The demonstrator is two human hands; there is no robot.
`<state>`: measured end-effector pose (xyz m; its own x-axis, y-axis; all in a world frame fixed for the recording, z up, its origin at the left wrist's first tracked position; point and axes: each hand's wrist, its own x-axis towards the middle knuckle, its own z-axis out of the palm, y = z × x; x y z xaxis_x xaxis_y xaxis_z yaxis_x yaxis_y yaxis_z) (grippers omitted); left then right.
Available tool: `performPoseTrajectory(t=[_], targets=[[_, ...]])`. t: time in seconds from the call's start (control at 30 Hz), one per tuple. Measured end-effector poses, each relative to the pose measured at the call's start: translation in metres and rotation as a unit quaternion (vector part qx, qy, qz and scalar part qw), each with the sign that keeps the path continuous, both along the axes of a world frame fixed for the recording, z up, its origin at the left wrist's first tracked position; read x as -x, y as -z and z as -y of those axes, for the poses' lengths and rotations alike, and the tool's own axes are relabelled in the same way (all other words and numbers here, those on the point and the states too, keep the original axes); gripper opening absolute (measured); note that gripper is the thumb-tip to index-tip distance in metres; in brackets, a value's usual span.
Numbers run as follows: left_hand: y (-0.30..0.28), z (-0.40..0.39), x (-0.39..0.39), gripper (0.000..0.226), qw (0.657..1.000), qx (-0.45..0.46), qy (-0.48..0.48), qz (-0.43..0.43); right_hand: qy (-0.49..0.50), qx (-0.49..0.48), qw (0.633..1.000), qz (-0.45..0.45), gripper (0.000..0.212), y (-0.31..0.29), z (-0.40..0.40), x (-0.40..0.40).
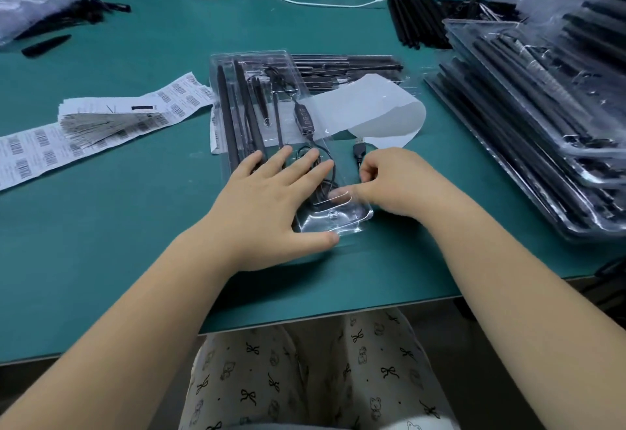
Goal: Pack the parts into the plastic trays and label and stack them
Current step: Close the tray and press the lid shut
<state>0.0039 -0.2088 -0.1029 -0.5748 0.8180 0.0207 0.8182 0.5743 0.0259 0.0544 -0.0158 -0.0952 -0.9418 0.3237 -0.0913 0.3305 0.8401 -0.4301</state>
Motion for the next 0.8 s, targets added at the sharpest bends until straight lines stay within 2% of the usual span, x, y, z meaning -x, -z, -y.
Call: performPoseTrajectory(t=[0.1,0.2,0.27,0.33,0.43,0.5,0.57,0.63,0.7,0.8], targets=[[0.0,-0.002,0.0,0.098,1.0,-0.004,-0.008,0.017,-0.056,-0.037,0.998,0.009,0.05,-0.006,-0.004,-0.003],[0.0,-0.002,-0.001,0.097,1.0,-0.003,-0.01,0.019,-0.104,0.015,0.992,0.073,0.029,-0.021,-0.016,-0.004],[0.0,-0.002,-0.002,0.096,1.0,0.002,-0.008,0.011,-0.069,0.073,0.991,0.083,0.019,-0.027,-0.025,-0.003],[0.001,-0.003,-0.001,0.093,1.0,0.008,-0.003,0.004,0.001,0.104,0.993,0.047,0.026,-0.024,-0.027,0.003],[-0.003,-0.003,0.0,0.09,0.999,0.031,0.006,0.01,0.077,0.063,0.995,-0.013,0.042,-0.013,-0.015,0.013],[-0.011,-0.008,-0.002,0.095,0.999,0.048,0.003,0.003,0.099,0.06,0.993,-0.035,0.04,-0.008,-0.007,0.015],[-0.016,-0.022,-0.012,0.098,0.998,0.036,-0.007,-0.059,0.118,0.081,0.989,-0.047,0.031,-0.007,-0.004,0.015],[-0.015,-0.038,-0.025,0.084,0.995,-0.006,-0.044,-0.095,0.147,0.134,0.978,-0.061,0.027,-0.005,-0.004,0.015],[-0.01,-0.045,-0.036,0.073,0.993,-0.05,-0.067,-0.081,0.17,0.234,0.954,-0.082,0.02,-0.005,-0.003,0.012],[0.0,-0.04,-0.042,0.071,0.988,-0.13,-0.044,-0.076,0.197,0.418,0.878,-0.127,0.013,-0.006,-0.002,0.006]])
